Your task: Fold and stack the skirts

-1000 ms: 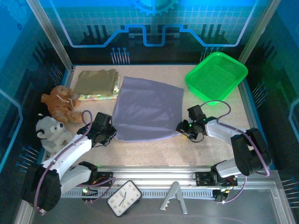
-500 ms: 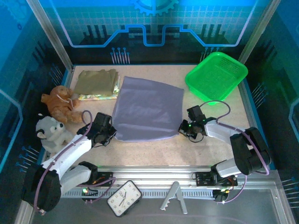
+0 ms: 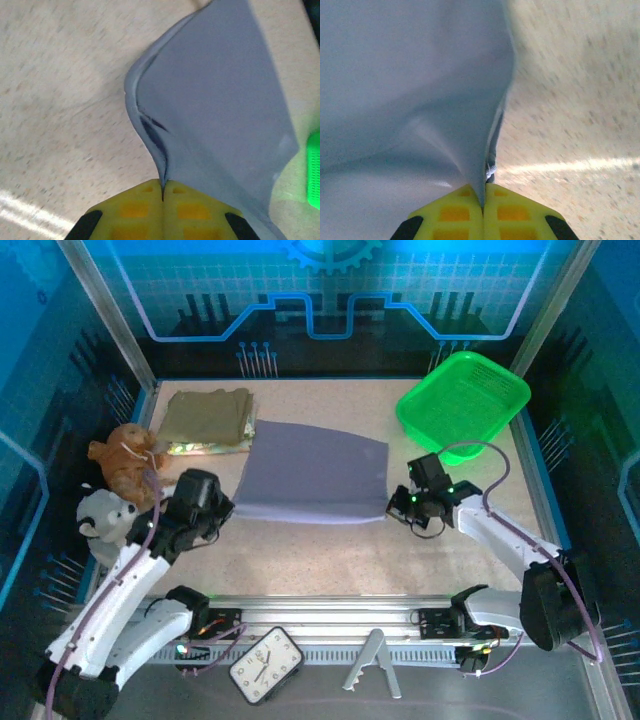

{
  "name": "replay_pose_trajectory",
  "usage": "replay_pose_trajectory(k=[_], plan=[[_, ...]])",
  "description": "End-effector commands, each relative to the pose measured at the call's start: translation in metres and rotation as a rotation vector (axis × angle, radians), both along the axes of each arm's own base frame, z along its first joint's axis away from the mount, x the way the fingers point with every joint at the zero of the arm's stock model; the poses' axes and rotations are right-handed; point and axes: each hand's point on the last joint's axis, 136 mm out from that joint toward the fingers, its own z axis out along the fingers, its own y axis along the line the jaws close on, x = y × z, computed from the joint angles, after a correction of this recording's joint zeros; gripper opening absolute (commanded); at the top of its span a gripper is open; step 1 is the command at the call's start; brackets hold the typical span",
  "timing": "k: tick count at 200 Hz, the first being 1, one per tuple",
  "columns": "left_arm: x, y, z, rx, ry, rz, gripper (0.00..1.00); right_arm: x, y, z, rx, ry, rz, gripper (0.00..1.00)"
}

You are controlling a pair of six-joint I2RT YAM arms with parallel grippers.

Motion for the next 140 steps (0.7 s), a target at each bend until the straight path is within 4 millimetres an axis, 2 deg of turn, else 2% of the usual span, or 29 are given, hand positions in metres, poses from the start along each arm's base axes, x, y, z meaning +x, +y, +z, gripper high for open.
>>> replay_pose_trajectory(k=[1, 28, 75, 115, 140], plan=[[0.038, 0.004, 0.033, 0.154, -0.08, -0.069, 0.0, 0.037, -0.013, 0.035, -0.08, -0.125, -0.068, 0.0], [0.09, 0.001, 0.052, 0.218, -0.139, -0.114, 0.0, 0.08, -0.023, 0.045, -0.127, -0.156, -0.123, 0.0], [0.166, -0.004, 0.081, 0.297, -0.242, -0.176, 0.0, 0.131, -0.02, 0.024, -0.07, -0.124, -0.124, 0.0], [0.202, 0.003, 0.063, 0.327, -0.192, -0.18, 0.0, 0.16, -0.014, 0.011, -0.054, -0.099, -0.1, 0.02], [0.22, 0.003, 0.053, 0.308, -0.171, -0.193, 0.0, 0.174, -0.02, 0.01, -0.071, -0.111, -0.117, 0.03]])
